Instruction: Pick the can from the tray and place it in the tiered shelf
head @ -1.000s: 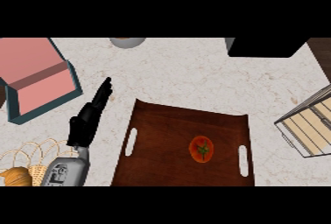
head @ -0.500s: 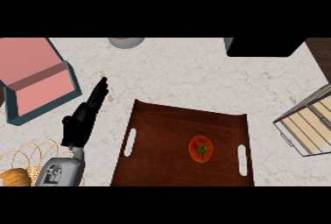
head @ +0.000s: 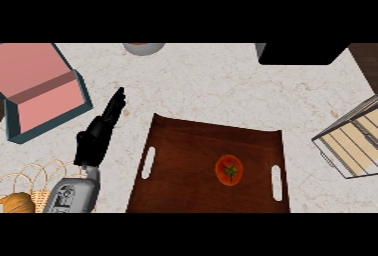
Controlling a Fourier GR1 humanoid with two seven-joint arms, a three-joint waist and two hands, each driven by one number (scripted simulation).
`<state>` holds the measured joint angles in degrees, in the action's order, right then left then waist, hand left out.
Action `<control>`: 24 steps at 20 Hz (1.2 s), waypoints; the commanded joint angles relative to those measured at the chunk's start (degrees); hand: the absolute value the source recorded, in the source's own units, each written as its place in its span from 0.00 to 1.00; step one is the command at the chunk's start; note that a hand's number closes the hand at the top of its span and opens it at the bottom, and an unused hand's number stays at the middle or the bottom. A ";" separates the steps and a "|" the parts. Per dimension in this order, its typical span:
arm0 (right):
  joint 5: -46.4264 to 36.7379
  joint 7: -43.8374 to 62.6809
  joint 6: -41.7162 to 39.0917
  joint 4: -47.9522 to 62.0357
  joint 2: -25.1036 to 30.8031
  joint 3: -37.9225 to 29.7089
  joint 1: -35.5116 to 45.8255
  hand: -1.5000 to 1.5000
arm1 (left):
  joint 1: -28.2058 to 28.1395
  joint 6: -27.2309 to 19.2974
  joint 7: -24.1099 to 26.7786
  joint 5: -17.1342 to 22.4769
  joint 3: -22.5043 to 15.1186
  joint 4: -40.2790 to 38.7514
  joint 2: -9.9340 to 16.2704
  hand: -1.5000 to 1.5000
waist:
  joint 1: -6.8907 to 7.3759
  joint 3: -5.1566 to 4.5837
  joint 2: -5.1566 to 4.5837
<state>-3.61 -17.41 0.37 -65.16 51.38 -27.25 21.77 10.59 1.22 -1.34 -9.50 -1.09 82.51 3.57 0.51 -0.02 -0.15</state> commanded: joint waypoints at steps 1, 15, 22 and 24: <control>1.38 -2.59 -2.68 6.50 1.80 -2.84 0.88 0.00 | -0.47 -1.05 -1.75 -0.19 -0.53 1.46 -1.33 0.50 | -0.27 0.03 0.12; 13.04 3.45 -17.01 11.81 4.94 -6.05 7.49 0.00 | 0.69 0.89 0.55 0.25 0.86 -1.33 0.46 0.50 | -0.43 0.01 0.13; 23.71 16.70 -18.88 19.82 11.29 -14.38 15.87 0.00 | 0.73 0.15 -0.12 -0.32 0.64 -0.18 0.31 0.50 | -0.04 0.02 0.15; 24.32 16.65 -18.20 22.79 13.47 -16.53 15.09 0.00 | -0.74 -0.24 -0.23 -0.59 -0.33 0.60 -0.73 0.50 | -0.22 0.05 0.13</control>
<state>17.24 -3.81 -17.25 -47.72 61.01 -39.56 35.28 10.49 1.10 -1.14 -9.85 -0.80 82.13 3.26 0.29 -0.02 0.01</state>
